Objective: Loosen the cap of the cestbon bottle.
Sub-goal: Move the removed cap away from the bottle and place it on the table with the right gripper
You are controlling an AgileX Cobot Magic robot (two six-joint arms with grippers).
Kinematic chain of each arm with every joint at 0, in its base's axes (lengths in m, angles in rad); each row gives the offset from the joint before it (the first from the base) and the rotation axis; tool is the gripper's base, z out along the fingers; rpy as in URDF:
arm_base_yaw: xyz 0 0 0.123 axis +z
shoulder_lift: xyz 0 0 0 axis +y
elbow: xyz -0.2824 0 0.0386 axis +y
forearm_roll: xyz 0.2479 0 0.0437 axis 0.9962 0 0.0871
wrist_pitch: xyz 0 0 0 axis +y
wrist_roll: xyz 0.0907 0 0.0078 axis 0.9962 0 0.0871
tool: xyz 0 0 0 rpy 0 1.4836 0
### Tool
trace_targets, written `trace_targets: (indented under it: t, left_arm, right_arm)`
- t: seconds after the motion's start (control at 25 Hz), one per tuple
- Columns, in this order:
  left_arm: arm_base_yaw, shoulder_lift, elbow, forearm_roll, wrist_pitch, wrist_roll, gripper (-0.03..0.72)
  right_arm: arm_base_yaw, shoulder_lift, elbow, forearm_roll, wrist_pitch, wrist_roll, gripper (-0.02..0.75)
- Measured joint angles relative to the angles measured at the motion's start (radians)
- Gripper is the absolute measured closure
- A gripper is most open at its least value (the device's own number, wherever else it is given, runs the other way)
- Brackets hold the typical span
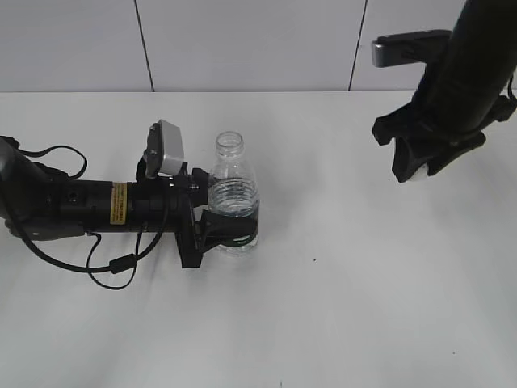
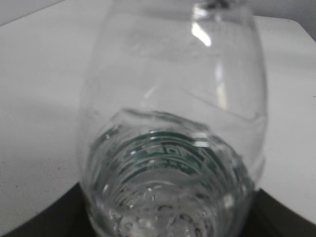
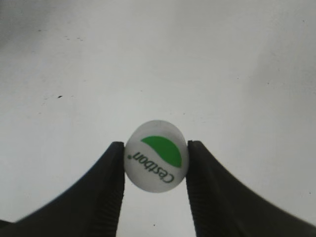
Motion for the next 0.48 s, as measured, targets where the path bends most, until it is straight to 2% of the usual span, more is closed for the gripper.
trace_targets:
  t: [0.24,0.48]
  left_arm:
    - [0.0,0.0,0.0,0.0,-0.001,0.0,0.276]
    - [0.0,0.0,0.0,0.0,-0.001,0.0,0.276]
  right_arm:
    - [-0.026,0.0,0.146,0.006,-0.2,0.003,0.442]
    - [-0.026,0.058,0.203,0.008,-0.354,0.03,0.442]
